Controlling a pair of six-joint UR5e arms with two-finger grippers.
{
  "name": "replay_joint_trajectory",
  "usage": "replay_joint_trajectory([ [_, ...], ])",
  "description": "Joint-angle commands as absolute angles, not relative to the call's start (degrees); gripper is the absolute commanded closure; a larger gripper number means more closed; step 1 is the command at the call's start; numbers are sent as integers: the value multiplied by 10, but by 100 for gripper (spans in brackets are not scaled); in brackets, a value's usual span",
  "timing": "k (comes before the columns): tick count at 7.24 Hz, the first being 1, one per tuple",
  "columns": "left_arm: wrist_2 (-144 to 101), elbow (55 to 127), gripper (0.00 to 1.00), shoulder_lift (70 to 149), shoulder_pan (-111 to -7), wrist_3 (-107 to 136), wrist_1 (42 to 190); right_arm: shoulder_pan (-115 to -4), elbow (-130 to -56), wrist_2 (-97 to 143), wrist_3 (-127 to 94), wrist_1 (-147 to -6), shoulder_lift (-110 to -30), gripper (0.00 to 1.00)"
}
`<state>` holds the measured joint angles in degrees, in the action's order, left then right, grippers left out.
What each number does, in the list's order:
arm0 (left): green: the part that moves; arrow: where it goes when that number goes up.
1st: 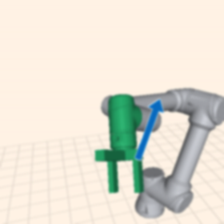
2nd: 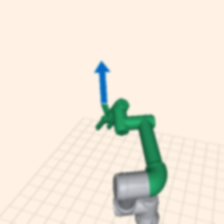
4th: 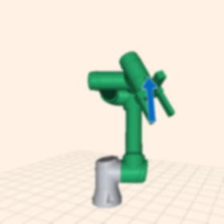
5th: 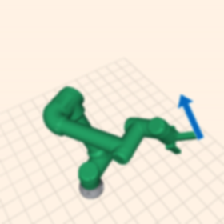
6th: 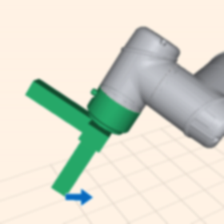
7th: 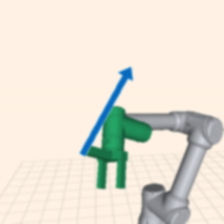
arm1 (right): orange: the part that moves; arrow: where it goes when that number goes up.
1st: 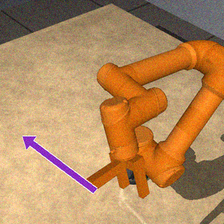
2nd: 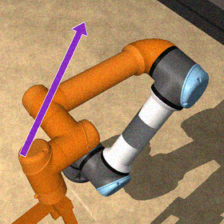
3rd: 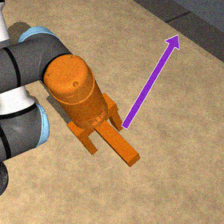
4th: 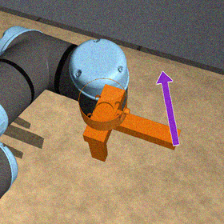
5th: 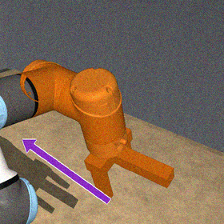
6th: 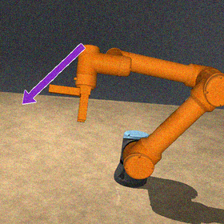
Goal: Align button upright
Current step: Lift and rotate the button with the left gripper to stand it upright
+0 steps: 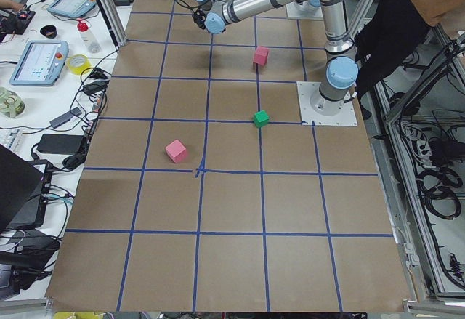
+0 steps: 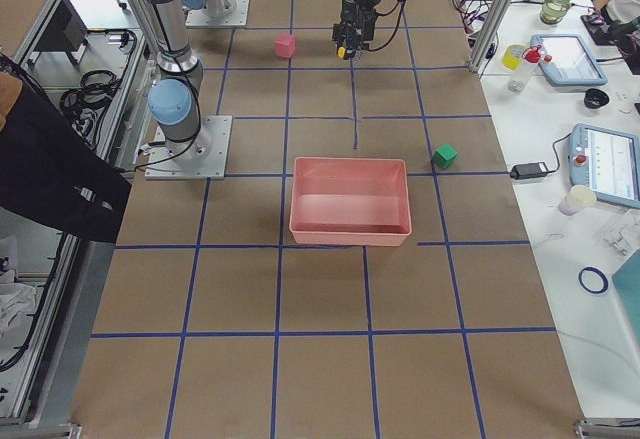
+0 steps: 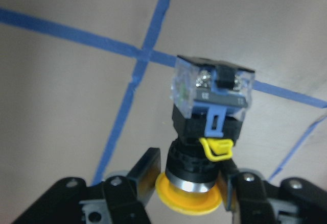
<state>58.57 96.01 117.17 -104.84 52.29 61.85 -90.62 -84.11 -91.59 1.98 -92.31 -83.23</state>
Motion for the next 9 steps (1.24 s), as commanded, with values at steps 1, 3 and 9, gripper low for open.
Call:
replay_joint_trajectory([
  [1, 461, 975, 100, 1182, -1007, 611, 620, -906, -842, -917, 21, -926, -832, 0],
  [3, 347, 991, 100, 1196, -965, 612, 622, -906, -842, -917, 21, -925, -832, 0],
  [9, 200, 1037, 100, 1251, -904, 597, 628, -906, -847, -916, 21, -927, -832, 0],
])
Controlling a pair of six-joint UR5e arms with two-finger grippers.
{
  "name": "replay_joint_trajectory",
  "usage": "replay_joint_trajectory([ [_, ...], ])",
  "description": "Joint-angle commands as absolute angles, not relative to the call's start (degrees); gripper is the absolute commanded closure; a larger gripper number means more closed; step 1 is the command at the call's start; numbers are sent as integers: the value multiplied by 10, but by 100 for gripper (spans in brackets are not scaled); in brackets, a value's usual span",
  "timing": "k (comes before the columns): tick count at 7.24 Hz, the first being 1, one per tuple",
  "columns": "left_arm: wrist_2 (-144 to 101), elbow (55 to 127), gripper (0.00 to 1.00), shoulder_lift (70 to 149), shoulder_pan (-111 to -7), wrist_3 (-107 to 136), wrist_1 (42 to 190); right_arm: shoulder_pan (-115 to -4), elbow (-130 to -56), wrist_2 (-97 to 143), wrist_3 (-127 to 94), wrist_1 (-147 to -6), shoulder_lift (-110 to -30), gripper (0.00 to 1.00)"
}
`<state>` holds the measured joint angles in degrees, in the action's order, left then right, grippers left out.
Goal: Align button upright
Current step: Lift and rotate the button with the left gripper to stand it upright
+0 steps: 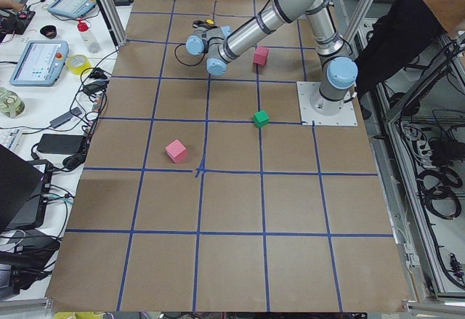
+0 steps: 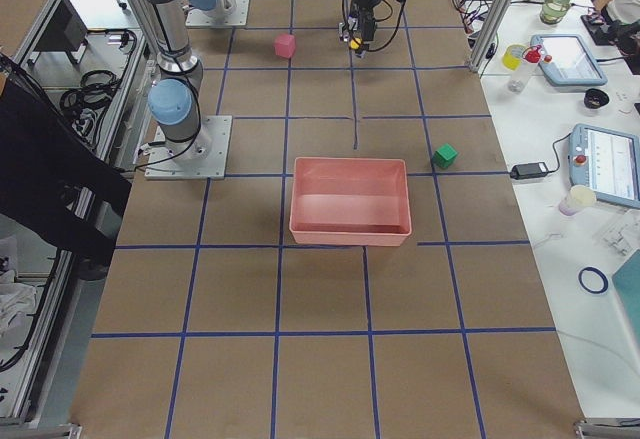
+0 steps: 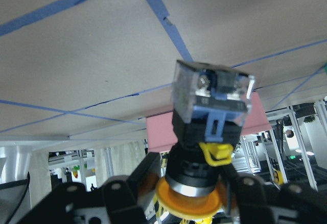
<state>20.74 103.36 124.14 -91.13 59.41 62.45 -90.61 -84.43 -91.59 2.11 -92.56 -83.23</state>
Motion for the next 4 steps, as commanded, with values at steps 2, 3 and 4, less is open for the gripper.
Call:
replay_joint_trajectory([
  [2, 209, 1046, 100, 1260, -903, 595, 634, -906, -848, -916, 20, -929, -832, 0],
  [3, 210, 1048, 100, 1268, -903, 598, 635, -906, -848, -916, 20, -929, -832, 0],
  [4, 209, 1049, 100, 1271, -903, 600, 648, -906, -848, -916, 20, -929, -832, 0],
])
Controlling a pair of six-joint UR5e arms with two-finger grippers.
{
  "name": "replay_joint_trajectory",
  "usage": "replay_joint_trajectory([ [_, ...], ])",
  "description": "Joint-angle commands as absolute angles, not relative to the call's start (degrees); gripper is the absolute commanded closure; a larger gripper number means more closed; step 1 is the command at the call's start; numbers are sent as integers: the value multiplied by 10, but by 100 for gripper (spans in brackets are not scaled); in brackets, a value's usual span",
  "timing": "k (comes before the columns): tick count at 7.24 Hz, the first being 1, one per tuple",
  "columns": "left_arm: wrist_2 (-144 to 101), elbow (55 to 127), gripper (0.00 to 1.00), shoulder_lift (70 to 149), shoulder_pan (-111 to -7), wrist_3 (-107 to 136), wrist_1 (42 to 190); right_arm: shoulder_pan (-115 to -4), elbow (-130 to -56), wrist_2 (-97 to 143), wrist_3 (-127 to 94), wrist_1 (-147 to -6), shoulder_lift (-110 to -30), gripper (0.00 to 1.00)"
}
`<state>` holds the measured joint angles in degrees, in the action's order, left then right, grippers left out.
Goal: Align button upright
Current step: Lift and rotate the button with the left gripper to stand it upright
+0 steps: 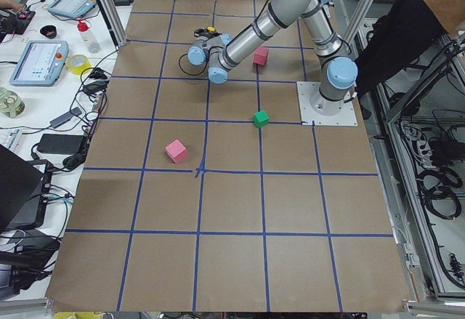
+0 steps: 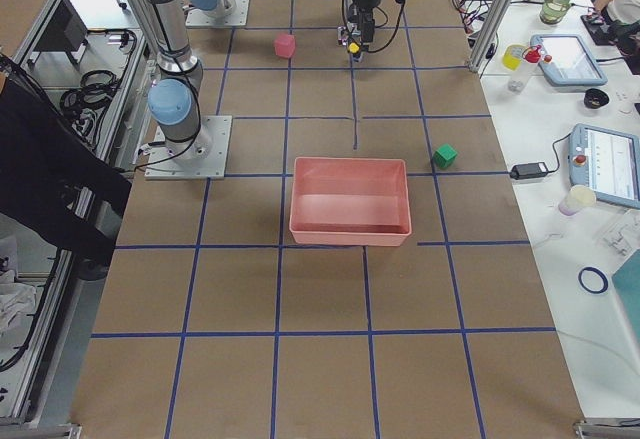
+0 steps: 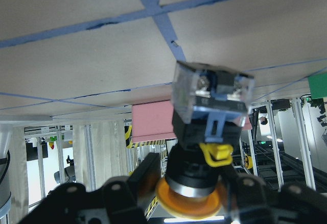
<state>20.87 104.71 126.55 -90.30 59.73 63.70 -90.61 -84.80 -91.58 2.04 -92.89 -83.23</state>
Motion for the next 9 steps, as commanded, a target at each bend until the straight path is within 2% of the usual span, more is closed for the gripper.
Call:
replay_joint_trajectory([
  [1, 209, 1055, 100, 1272, -903, 599, 664, -906, -848, -916, 20, -929, -832, 0],
  [3, 208, 1056, 100, 1271, -903, 602, 670, -906, -848, -915, 20, -929, -832, 0],
  [5, 199, 1056, 92, 1269, -903, 603, 677, -906, -848, -915, 20, -929, -832, 0],
  [7, 208, 1055, 28, 1267, -903, 601, 678, -906, -848, -915, 20, -929, -832, 0],
  [9, 209, 1056, 24, 1266, -903, 599, 679, -906, -848, -915, 19, -929, -832, 0],
])
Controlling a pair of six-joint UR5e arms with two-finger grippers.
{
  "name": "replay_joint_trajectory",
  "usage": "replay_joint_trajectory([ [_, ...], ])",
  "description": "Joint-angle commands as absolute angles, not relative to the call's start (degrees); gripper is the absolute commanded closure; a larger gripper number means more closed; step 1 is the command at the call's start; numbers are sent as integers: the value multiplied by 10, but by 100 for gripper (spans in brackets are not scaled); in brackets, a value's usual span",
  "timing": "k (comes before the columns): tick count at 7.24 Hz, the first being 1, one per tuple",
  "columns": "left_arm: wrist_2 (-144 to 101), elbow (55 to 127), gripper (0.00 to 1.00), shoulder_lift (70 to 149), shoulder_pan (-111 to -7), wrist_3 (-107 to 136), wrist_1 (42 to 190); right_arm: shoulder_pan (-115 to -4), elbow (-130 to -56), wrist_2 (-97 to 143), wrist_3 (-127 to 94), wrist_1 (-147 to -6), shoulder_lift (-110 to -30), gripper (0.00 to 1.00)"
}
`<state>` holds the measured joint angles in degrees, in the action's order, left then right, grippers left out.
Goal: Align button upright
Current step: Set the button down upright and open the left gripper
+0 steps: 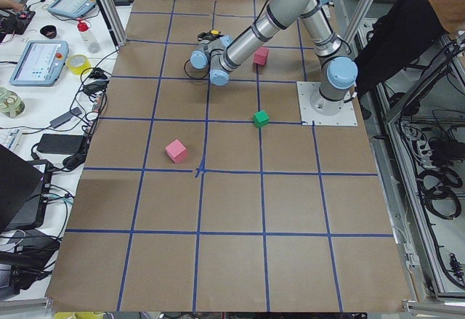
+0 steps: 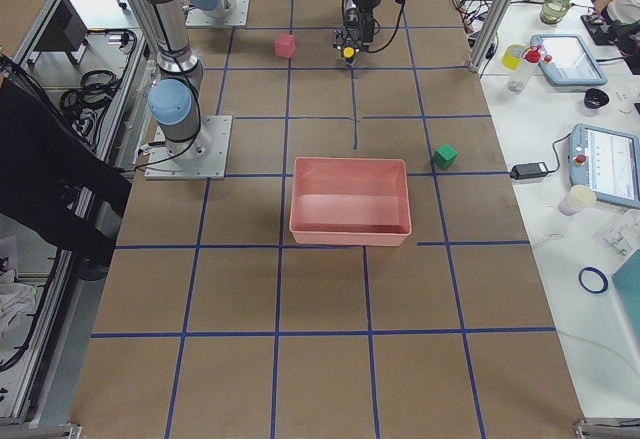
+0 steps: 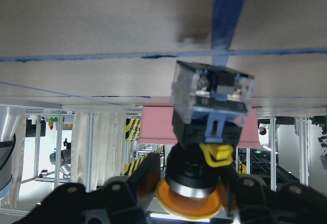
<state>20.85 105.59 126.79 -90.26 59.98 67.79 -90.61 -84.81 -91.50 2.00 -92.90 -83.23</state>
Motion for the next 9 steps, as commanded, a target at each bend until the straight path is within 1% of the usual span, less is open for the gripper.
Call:
replay_joint_trajectory([
  [1, 217, 1056, 20, 1262, -903, 599, 679, -906, -848, -915, 19, -929, -832, 0],
  [2, 250, 1054, 15, 1253, -903, 615, 680, -906, -848, -915, 19, -929, -832, 0],
  [4, 295, 1038, 15, 1222, -903, 635, 678, -906, -848, -915, 19, -930, -832, 0],
  [5, 332, 1010, 14, 1197, -903, 699, 675, -906, -848, -915, 20, -929, -832, 0],
  [6, 363, 972, 12, 1174, -903, 762, 672, -906, -848, -915, 19, -929, -832, 0],
  [7, 448, 936, 5, 1152, -903, 756, 670, -906, -848, -915, 20, -929, -831, 0],
  [8, 587, 912, 0, 1133, -902, 667, 667, -906, -848, -914, 19, -929, -832, 0],
  [9, 717, 898, 0, 1116, -898, 519, 671, -906, -848, -914, 20, -930, -831, 0],
])
